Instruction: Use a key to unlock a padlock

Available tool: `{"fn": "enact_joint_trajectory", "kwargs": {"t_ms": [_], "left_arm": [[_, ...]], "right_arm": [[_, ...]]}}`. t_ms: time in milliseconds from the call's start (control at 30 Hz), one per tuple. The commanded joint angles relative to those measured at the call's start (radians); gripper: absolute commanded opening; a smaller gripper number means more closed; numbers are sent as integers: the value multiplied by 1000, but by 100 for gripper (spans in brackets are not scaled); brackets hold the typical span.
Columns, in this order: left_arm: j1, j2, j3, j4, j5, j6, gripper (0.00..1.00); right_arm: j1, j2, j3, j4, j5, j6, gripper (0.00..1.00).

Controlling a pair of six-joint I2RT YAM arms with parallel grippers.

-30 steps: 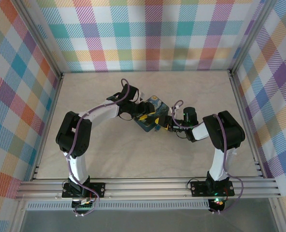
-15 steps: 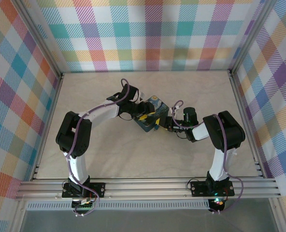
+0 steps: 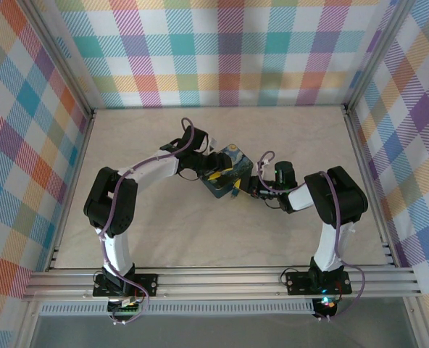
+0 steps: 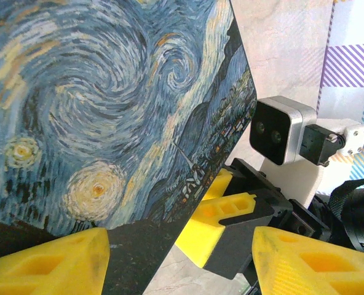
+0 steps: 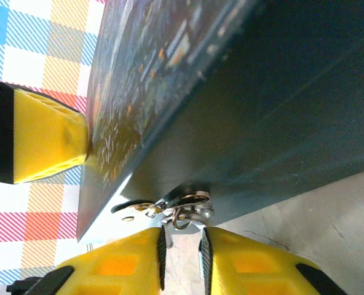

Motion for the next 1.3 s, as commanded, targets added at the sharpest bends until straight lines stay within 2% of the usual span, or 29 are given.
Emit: {"fn": "enact_joint_trajectory", "kwargs": {"t_ms": [0,167,267,567,1033,1267], "left_arm": [[-13,10,22,-1,-2,-3,63],[-13,9,17,-1,-3,-3,63],[-13,9,14,0,-4,-2,63],[-13,1,8,-3,-15,5,63],[-12,14,8,0,-17,4,63],[-12,20,7,-1,-19,3,63]], "right_arm": [[8,-21,7,20,-21,-15,20],[8,-22,7,9,-14,-16,13],[7,-22,9,-5,-9,-19,13],[4,-94,-20,-93,49,-127,30],[-8,-63,35,-155,62,-292,46],[-6,-22,50,-102,37,-294,54]]}}
